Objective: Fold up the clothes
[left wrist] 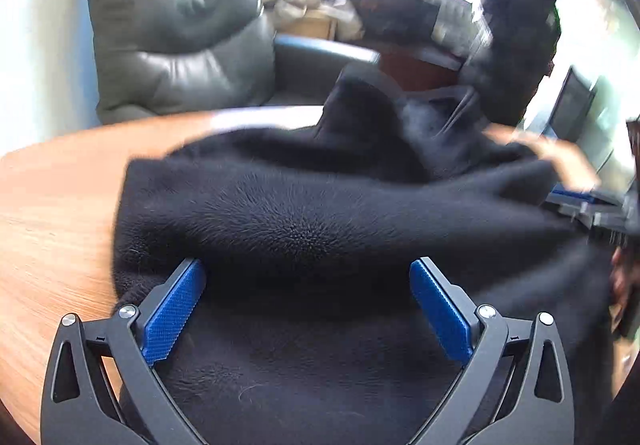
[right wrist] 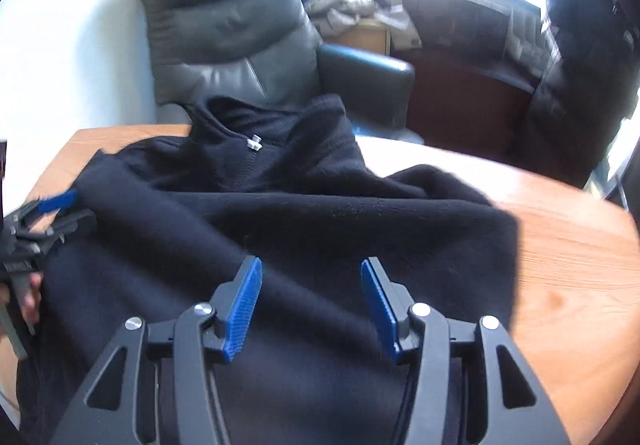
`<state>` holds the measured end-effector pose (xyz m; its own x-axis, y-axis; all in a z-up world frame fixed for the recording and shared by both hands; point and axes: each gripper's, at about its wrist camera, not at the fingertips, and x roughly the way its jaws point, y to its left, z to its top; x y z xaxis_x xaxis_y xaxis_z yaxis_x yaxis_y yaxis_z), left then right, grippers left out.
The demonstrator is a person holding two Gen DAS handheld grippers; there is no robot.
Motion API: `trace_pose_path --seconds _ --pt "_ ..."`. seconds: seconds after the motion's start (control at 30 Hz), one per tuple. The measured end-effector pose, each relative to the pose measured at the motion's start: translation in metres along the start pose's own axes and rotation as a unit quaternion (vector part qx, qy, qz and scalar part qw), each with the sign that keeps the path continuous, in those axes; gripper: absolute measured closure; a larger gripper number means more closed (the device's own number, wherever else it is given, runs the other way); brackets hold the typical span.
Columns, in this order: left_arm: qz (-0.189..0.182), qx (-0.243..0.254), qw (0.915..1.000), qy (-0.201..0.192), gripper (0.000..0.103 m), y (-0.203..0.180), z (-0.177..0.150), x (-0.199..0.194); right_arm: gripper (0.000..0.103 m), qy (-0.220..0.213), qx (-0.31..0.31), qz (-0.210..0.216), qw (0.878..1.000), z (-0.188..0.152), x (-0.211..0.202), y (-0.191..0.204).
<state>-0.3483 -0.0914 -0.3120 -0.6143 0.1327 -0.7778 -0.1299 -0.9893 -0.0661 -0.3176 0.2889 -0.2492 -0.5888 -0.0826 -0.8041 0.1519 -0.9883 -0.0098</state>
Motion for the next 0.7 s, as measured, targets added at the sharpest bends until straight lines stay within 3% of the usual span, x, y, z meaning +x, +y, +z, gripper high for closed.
trace_pose_path --seconds 0.03,0.07,0.1,0.2,0.23,0.3,0.37,0.43,0.5,0.6,0.67,0.7 --pt "0.001 0.009 0.9999 -0.006 0.000 0.000 -0.004 0.000 0.053 0.002 0.002 -0.002 1.000 0.004 0.004 -0.004" --pt "0.002 0.010 0.9999 -0.003 0.000 0.002 -0.007 0.000 0.069 0.005 0.004 -0.004 1.000 0.008 0.007 -0.008" --pt "0.002 0.010 0.9999 0.001 0.000 0.003 -0.009 0.000 0.075 0.007 0.005 -0.006 1.000 0.012 0.011 -0.012" --pt "0.013 0.010 0.9998 0.013 0.000 0.007 -0.004 -0.003 0.086 0.014 0.011 -0.012 1.000 0.023 0.022 -0.025" --pt "0.021 0.010 0.9997 0.011 0.000 0.006 0.001 -0.008 0.084 0.016 0.013 -0.014 1.000 0.027 0.026 -0.029" --pt "0.008 0.014 0.9997 -0.018 0.000 0.002 0.016 -0.022 0.070 0.017 0.014 -0.015 1.000 0.037 0.031 -0.036" --pt "-0.009 0.012 0.9989 -0.044 0.000 -0.002 0.033 -0.032 0.061 0.005 -0.007 0.014 1.000 0.061 0.034 -0.026" --pt "-0.028 -0.011 0.9984 -0.048 0.000 -0.005 0.057 -0.025 0.061 0.022 -0.015 0.042 0.999 0.077 0.055 -0.016" --pt "-0.034 -0.033 0.9984 -0.032 0.000 0.000 0.076 -0.001 0.061 0.042 -0.019 0.067 0.997 0.091 0.076 -0.007" --pt "0.000 -0.035 0.9988 0.035 0.000 0.009 0.083 0.052 0.064 0.115 0.009 0.067 0.991 0.083 0.114 -0.012" --pt "0.011 -0.038 0.9962 0.078 0.003 0.017 0.076 0.074 0.066 0.120 0.029 0.071 0.990 0.076 0.119 -0.026" --pt "0.011 -0.035 0.9966 0.074 0.002 0.019 0.072 0.077 0.066 0.120 0.029 0.067 0.990 0.074 0.119 -0.032"
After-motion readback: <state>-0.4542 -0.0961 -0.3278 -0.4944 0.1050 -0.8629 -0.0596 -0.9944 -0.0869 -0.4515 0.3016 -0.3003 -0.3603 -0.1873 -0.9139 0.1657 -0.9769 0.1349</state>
